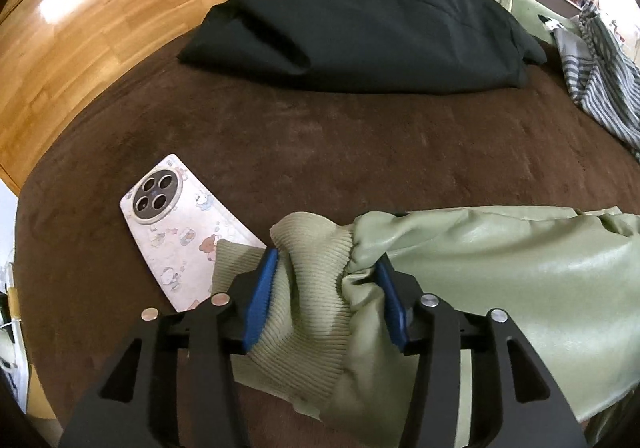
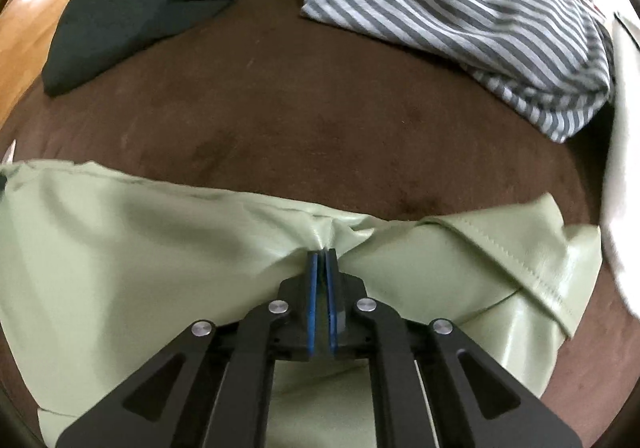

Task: Fold large clothes

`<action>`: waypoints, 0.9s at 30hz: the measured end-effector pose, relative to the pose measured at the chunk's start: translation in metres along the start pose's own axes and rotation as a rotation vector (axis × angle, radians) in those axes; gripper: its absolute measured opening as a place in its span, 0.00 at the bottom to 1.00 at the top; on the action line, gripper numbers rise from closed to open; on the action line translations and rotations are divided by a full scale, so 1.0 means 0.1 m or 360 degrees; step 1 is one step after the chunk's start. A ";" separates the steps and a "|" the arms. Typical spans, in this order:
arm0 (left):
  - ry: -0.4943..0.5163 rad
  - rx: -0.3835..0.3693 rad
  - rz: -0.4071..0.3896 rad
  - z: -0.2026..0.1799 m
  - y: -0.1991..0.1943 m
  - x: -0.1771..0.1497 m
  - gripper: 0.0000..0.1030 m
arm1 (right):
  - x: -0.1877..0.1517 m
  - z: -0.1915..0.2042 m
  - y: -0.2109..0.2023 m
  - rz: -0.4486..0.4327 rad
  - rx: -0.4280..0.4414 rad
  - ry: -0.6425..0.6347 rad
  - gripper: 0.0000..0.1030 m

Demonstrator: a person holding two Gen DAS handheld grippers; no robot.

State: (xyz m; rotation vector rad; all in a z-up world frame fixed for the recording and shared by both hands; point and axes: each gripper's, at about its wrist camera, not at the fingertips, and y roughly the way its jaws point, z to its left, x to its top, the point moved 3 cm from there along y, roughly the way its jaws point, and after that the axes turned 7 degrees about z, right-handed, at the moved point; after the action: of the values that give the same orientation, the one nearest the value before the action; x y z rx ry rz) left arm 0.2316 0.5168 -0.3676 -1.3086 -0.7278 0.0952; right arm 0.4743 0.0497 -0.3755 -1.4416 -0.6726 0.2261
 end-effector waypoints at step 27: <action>0.0161 -0.0114 -0.0006 0.21 -0.44 0.04 0.94 | 0.00 0.61 -0.48 -0.0104 0.0121 -0.0132 0.82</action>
State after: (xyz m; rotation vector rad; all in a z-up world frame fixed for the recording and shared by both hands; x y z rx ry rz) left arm 0.2082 0.5236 -0.3246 -1.3702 -0.6524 0.0003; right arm 0.4290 0.0937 -0.3305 -1.3410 -0.7698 0.2592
